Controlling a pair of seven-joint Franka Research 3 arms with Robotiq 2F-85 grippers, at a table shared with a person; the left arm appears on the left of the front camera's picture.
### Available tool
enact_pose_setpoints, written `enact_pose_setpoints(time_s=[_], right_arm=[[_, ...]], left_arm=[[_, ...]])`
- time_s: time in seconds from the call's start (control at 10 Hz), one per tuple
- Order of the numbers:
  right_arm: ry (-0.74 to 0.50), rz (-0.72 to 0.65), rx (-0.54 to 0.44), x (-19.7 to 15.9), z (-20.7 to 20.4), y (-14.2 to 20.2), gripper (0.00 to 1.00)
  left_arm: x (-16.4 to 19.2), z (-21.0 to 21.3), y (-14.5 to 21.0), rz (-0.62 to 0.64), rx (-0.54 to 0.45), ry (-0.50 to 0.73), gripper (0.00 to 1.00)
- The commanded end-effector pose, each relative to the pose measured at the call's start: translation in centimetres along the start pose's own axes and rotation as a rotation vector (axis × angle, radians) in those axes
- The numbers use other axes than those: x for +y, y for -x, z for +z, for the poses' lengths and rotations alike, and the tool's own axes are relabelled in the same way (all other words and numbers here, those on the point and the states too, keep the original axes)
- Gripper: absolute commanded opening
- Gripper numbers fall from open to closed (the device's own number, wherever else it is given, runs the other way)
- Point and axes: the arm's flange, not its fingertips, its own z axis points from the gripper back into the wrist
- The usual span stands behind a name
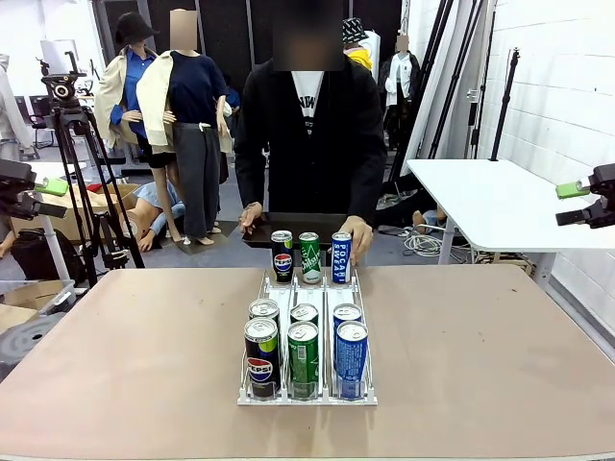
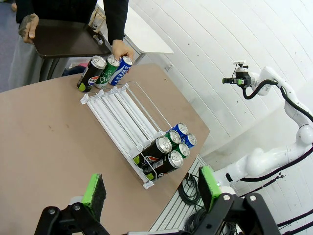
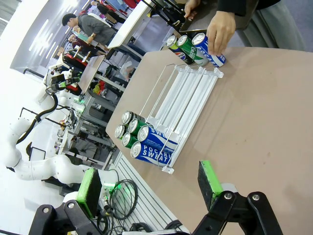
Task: Retrieve and hand over the desired beverage to the person.
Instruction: Pick up a can of the same type that the person held from the Automatic Can Dispenser.
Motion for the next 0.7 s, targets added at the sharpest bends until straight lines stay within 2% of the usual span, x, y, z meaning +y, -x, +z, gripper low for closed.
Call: enact_pose_setpoints(time_s=[0.0, 0.6], right_arm=[[0.004, 0.000, 0.003, -0.04, -0.07, -0.06, 1.00], [0.004, 0.000, 0.003, -0.04, -0.07, -0.06, 1.00]], left_arm=[[-0.10, 0.08, 0.06, 0.006, -0.009, 0.012, 1.00], [-0.10, 0.08, 0.06, 0.006, -0.009, 0.012, 1.00]])
